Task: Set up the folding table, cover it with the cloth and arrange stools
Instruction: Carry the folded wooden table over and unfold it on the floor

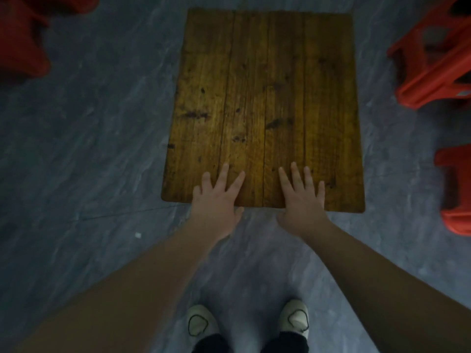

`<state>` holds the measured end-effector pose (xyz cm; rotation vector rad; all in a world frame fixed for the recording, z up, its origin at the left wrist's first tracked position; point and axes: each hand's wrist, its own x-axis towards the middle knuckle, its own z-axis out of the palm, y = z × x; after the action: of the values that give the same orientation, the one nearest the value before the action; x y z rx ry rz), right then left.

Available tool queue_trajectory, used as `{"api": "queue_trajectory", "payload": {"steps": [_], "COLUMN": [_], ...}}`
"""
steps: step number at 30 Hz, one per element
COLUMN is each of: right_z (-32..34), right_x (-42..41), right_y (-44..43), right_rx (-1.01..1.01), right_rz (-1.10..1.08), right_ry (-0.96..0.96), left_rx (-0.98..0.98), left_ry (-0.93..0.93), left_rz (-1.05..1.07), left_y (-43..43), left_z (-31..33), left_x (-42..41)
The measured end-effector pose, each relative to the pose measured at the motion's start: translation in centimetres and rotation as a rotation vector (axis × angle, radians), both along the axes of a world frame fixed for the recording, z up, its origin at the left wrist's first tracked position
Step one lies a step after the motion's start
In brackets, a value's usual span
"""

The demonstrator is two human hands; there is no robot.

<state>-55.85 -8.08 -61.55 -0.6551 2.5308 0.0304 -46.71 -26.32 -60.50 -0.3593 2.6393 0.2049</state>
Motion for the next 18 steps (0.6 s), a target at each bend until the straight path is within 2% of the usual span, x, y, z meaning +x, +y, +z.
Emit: {"api": "queue_trajectory", "payload": {"steps": [4,6,11,15,18], "right_z": [1.7,2.0,0.8,-0.1,-0.3], "right_x": [-1.1,-1.4,-1.4,-0.9,-1.1], "right_y": [1.7,2.7,3.9,3.8,4.2], "right_rx": [-0.065,-0.051,0.013,-0.054,-0.074], "right_rz": [0.019,-0.007,0.007,-0.014,-0.013], "right_ry": [-0.017,0.031,0.013,0.070,0.043], "left_rx": [0.074,0.068,0.055,0.056,0.021], "left_ry": [-0.040,-0.038,-0.092,-0.151,-0.176], "left_rz": [0.019,0.009,-0.065,-0.014,-0.011], "left_y": [-0.5,-0.3,-0.4,-1.0,-0.5], "left_z": [1.3,1.8,1.0,-0.3,-0.7], "left_x": [0.0,-0.3,-1.9,-2.3,-2.1]}}
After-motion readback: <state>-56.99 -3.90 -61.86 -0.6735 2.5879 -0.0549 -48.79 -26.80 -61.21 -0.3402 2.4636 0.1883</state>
